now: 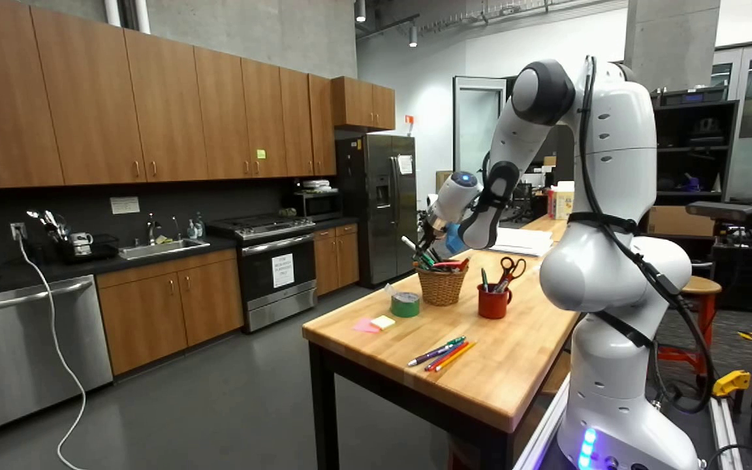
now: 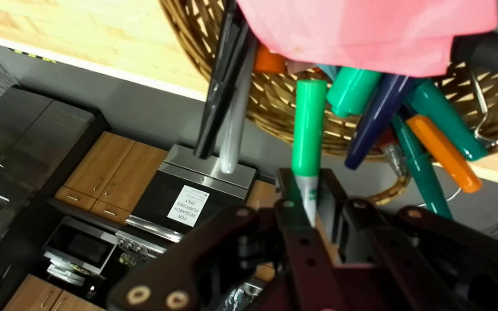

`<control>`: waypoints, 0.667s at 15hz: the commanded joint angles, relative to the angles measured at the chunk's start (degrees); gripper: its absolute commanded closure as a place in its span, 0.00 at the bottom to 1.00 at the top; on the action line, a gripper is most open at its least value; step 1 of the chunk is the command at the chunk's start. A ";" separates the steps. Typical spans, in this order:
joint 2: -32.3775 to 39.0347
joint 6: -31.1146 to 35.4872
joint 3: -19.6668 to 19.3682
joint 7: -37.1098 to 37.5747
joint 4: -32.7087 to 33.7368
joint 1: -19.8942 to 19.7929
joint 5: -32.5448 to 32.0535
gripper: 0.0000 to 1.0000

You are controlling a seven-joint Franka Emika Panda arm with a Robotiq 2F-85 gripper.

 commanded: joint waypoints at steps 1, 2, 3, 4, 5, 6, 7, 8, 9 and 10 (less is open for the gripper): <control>2.02 5.72 -4.72 -7.80 -0.82 4.66 9.25 0.96; 2.70 7.48 -5.38 -9.16 -1.10 5.20 11.68 0.96; 3.52 8.64 -4.17 -5.78 -0.26 3.26 8.26 0.96; 3.93 9.88 -5.03 -7.67 -0.82 4.19 10.33 0.96; 4.24 11.12 -5.38 -8.19 -1.25 4.38 11.11 0.96; 4.52 12.24 -5.78 -8.68 -1.70 4.60 11.93 0.96; 3.30 9.62 -2.18 -7.10 -1.12 2.62 11.81 0.96; 3.34 9.93 -2.32 -7.44 -1.41 2.77 12.30 0.96; 3.19 9.78 -2.00 -7.52 -1.63 2.67 12.64 0.96; 2.97 9.75 -1.82 -7.78 -1.83 2.73 13.14 0.96</control>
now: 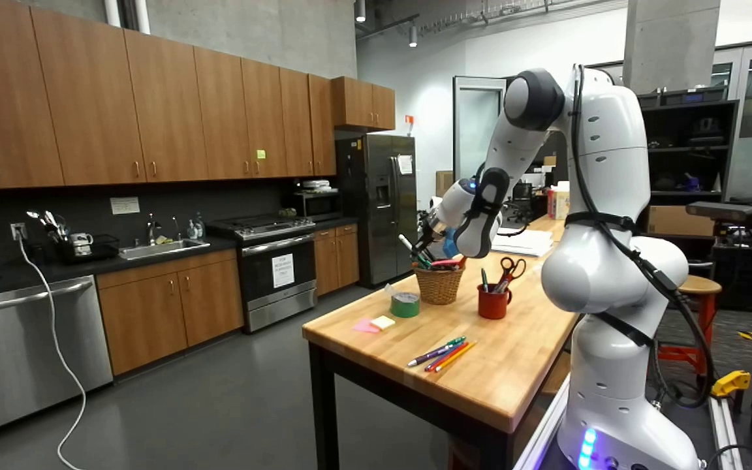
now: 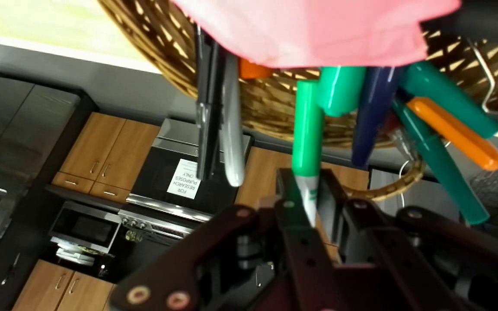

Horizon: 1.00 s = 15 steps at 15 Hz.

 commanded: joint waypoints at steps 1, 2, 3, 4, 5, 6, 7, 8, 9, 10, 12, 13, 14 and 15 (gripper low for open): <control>-0.82 -0.01 1.67 -1.06 -1.09 -0.45 2.04 0.96; -1.14 -0.03 1.36 -1.28 -1.75 -0.16 2.63 0.96; -1.40 -0.02 1.06 -1.64 -2.25 0.05 3.27 0.96; -1.76 -0.02 0.13 -2.28 -3.06 0.52 4.09 0.96; -2.12 -0.02 -0.25 -2.48 -3.81 0.67 4.81 0.96; -2.42 -0.02 -0.52 -2.82 -4.48 0.81 5.56 0.59; -2.76 -0.02 -0.88 -3.42 -5.26 1.04 6.28 0.58; -3.09 0.01 -1.12 -4.00 -5.94 1.29 7.09 0.55; -3.49 0.03 -1.25 -4.50 -6.58 1.52 7.82 0.49; -3.98 0.03 -1.48 -5.29 -7.23 1.95 8.71 0.42; -5.15 0.03 -1.70 -6.89 -8.45 2.78 10.57 0.29; -5.92 0.03 -2.00 -8.02 -9.18 3.34 11.82 0.23; -6.77 0.03 -2.51 -9.50 -10.08 3.96 13.30 0.15; -7.77 0.03 -2.52 -10.72 -10.87 4.33 14.55 0.09</control>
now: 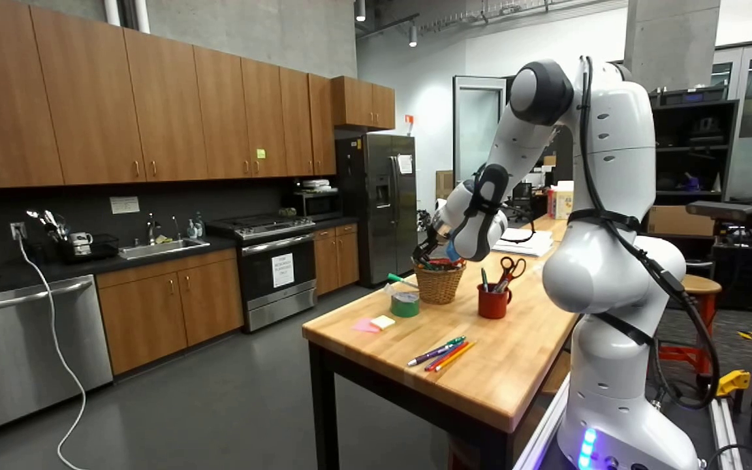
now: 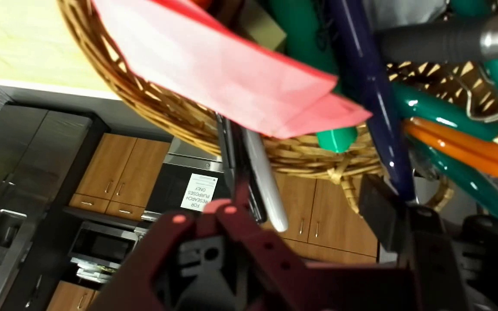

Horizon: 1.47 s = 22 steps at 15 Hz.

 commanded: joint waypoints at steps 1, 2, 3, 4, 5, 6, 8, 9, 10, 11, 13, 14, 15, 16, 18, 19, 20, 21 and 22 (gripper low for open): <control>-5.45 0.00 -1.36 -5.82 -5.05 2.48 5.16 0.01; -6.76 -0.35 -1.28 -7.61 -6.11 3.00 6.78 0.00; -8.05 -0.94 -0.80 -9.01 -6.99 3.25 8.34 0.00; -9.48 -1.48 -3.13 -11.15 -7.99 6.50 10.70 0.00; -10.99 -2.44 -3.14 -12.62 -8.77 7.46 12.35 0.00; -12.21 -3.30 -3.50 -14.08 -9.35 8.45 13.80 0.00; -14.18 -4.42 1.58 -17.00 -10.39 4.93 17.32 0.00; -15.30 -5.40 3.45 -18.21 -10.79 3.84 18.86 0.00; -16.40 -6.52 5.52 -19.24 -11.09 2.52 20.15 0.00; -17.33 -7.29 7.74 -19.83 -11.38 1.04 20.97 0.00; -19.29 -10.11 12.26 -18.86 -11.62 -1.16 21.59 0.00; -20.03 -11.73 14.19 -17.35 -11.53 -1.20 21.35 0.00; -20.70 -13.56 16.20 -16.20 -11.32 -1.63 21.23 0.00; -21.09 -15.60 17.82 -15.25 -10.87 -1.49 20.84 0.00; -21.43 -19.70 21.02 -13.37 -9.44 -1.10 20.30 0.00; -21.21 -21.64 21.76 -12.84 -8.75 0.08 20.50 0.00; -21.21 -23.93 22.91 -12.22 -7.93 0.35 20.57 0.00; -20.85 -26.17 23.19 -12.16 -7.13 1.59 21.13 0.00; -20.61 -28.24 23.67 -11.87 -6.32 2.27 21.38 0.00</control>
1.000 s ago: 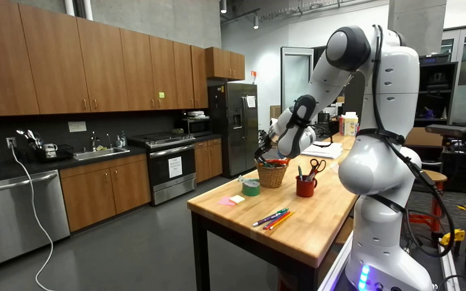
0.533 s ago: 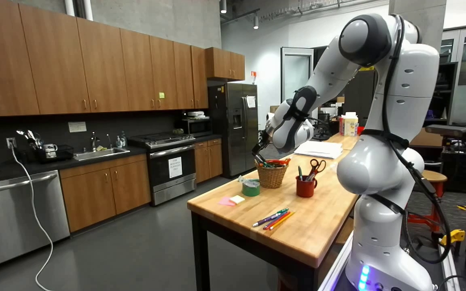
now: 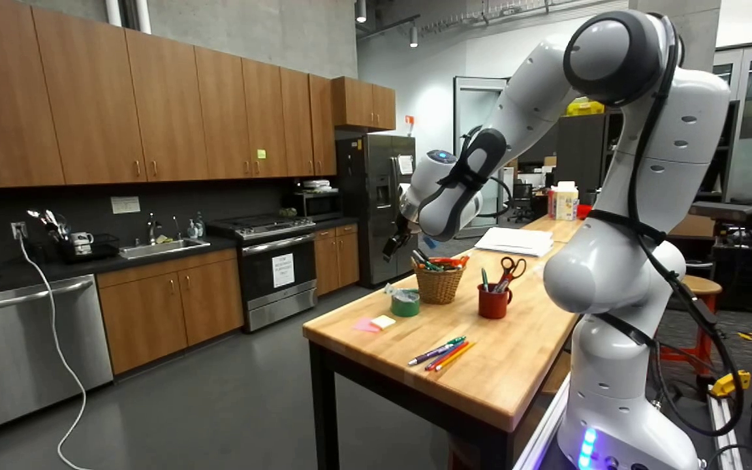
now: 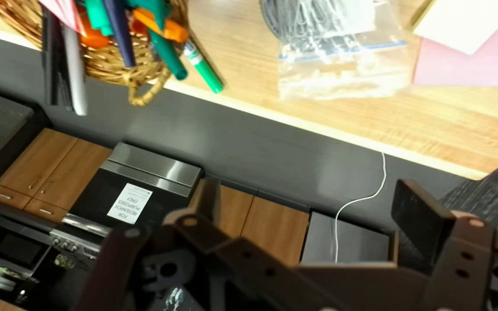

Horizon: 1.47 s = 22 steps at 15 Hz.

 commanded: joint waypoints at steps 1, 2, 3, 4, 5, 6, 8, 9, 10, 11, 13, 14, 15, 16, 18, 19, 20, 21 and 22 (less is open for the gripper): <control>0.27 -8.57 1.39 0.53 3.24 2.70 1.64 0.00; 0.98 -11.43 1.37 -0.01 4.35 3.64 2.23 0.00; 1.66 -14.31 1.34 -0.55 5.52 4.35 2.68 0.00; 3.12 -17.92 -3.75 0.89 7.18 9.61 0.09 0.00; 4.46 -21.34 -5.08 -0.48 8.87 11.28 0.50 0.00; 5.75 -23.95 -7.26 -2.58 10.40 14.01 2.03 0.00; 8.22 -28.12 -10.54 -5.80 13.56 17.53 3.01 0.00; 9.49 -30.05 -11.80 -7.29 15.28 18.78 2.97 0.00; 11.00 -31.25 -12.93 -9.08 16.98 19.85 3.07 0.00; 12.35 -32.48 -13.74 -10.37 18.57 20.68 3.03 0.00; 15.10 -33.82 -15.05 -12.65 21.43 21.65 2.45 0.00; 16.48 -34.53 -15.60 -13.92 22.82 21.90 2.44 0.00; 17.58 -35.33 -16.06 -15.20 24.11 22.02 2.50 0.00; 18.53 -36.00 -16.44 -16.52 25.31 22.05 2.72 0.00; 19.99 -37.53 -17.12 -19.56 27.63 21.69 3.13 0.00; 20.51 -38.38 -17.44 -21.16 28.69 21.44 3.39 0.00; 20.98 -38.96 -17.71 -22.74 29.57 21.21 3.87 0.00; 21.44 -39.60 -18.01 -24.34 30.47 20.95 4.38 0.00; 21.79 -40.18 -18.26 -25.92 31.29 20.71 5.11 0.00</control>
